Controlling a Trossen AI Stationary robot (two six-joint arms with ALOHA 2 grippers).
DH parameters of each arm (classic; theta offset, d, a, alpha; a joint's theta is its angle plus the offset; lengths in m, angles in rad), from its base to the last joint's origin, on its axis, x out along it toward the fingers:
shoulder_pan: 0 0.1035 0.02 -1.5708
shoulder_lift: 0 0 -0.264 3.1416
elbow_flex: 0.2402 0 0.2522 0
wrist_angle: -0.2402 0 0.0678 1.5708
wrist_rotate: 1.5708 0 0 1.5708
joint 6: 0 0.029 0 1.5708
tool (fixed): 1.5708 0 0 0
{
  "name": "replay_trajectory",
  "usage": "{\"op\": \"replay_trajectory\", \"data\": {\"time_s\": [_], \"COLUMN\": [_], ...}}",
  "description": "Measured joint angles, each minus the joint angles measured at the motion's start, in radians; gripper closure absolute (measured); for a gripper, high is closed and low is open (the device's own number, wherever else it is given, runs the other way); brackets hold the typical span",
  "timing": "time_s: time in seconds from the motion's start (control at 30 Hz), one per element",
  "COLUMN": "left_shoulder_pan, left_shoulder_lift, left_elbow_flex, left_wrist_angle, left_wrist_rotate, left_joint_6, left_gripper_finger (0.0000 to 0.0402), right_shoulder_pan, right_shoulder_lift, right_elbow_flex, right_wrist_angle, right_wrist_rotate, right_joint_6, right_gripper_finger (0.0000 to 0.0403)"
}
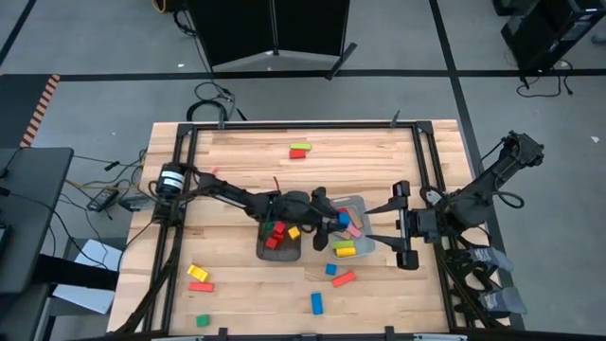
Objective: Sort blocks by size
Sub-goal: Put the top large blue block into the gray bin, then put the right large orange block into the gray bin
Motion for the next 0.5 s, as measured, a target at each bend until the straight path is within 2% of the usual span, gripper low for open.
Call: {"op": "replay_trajectory", "data": {"time_s": [0.17,0.23,0.3,0.37,0.5], "left_shoulder_pan": [0.003,0.004,0.004,0.005,-0.001], "left_shoulder_lift": [-0.011,-0.037,-0.095,-0.163,-0.354], "left_elbow_flex": [-0.013,-0.031,-0.064,-0.108,-0.259], "left_wrist_angle": [0.009,0.011,0.014,0.024,0.001], "left_wrist_rotate": [-0.010,-0.030,-0.069,-0.097,-0.148], "left_joint_6": [0.007,0.008,0.020,0.031,0.036], "left_gripper_finger": [0.0090,0.0042,0.0021,0.0018,0.0042], "right_shoulder_pan": [0.005,0.005,0.005,0.005,0.005], "right_shoulder_lift": [0.001,0.001,0.001,0.001,0.001], "right_elbow_flex": [0.000,0.000,0.000,0.000,0.000], "right_wrist_angle": [-0.002,-0.012,-0.021,-0.037,-0.084], "right_wrist_rotate": [0.000,0.000,0.000,0.001,0.001], "right_joint_6": [0.000,0.004,0.011,0.030,0.072], "right_gripper_finger": [0.0165,0.0164,0.0162,0.0161,0.0164]}}
